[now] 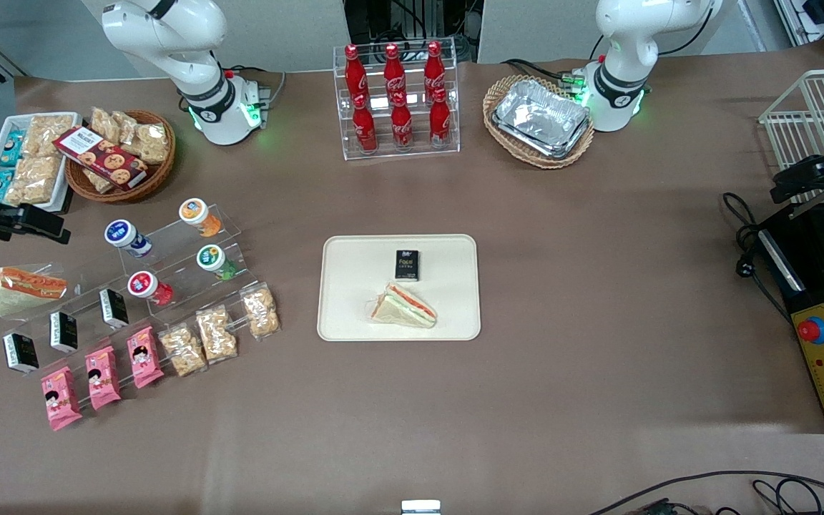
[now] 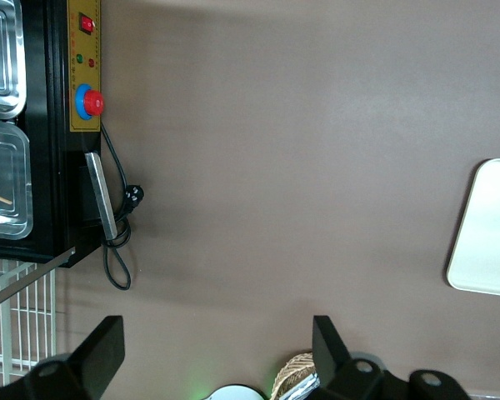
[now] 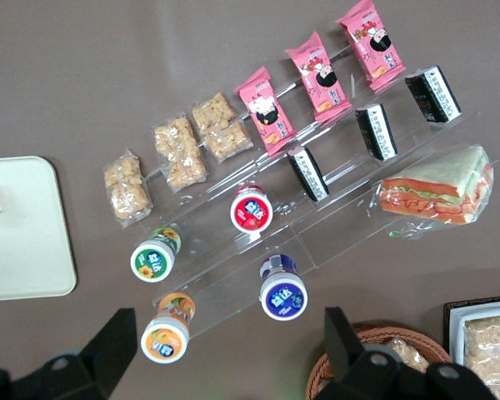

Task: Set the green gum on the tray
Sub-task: 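Move the right gripper toward the green-labelled cup on the acrylic rack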

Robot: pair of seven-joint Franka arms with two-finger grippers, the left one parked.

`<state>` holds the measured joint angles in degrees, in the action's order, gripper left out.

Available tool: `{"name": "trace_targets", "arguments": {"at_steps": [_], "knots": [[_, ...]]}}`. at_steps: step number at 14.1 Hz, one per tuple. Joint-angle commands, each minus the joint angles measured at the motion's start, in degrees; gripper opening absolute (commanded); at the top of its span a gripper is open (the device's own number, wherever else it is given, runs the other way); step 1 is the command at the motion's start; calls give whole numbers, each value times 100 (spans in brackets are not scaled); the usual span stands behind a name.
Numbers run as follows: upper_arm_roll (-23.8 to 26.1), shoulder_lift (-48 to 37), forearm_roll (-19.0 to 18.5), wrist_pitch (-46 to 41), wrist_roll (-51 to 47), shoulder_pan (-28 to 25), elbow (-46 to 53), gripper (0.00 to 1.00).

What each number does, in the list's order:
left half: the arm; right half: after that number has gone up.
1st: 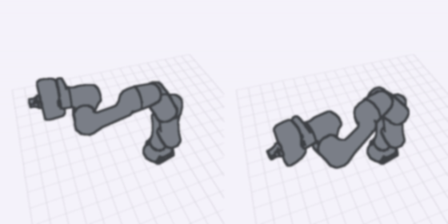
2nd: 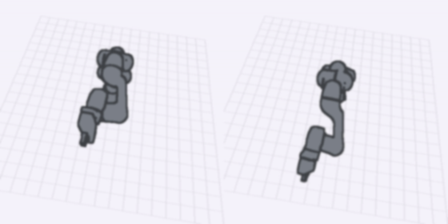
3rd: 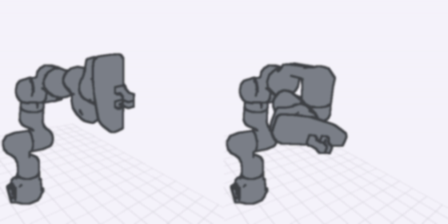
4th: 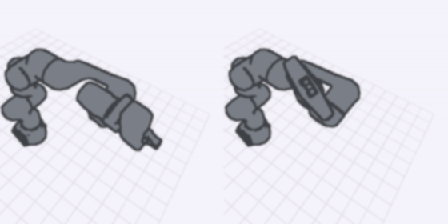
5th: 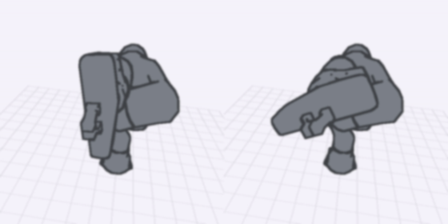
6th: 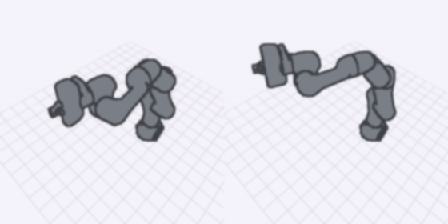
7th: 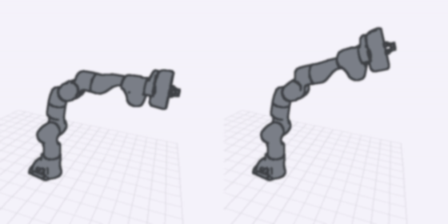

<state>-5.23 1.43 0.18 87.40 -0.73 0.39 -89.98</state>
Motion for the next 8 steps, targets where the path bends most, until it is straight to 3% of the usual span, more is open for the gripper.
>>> {"name": "trace_targets", "arguments": {"at_steps": [1, 8], "knots": [[92, -108, -62, -100, 152, 128, -54, 100], [171, -125, 193, -47, 143, 85, -308, 100]]}}
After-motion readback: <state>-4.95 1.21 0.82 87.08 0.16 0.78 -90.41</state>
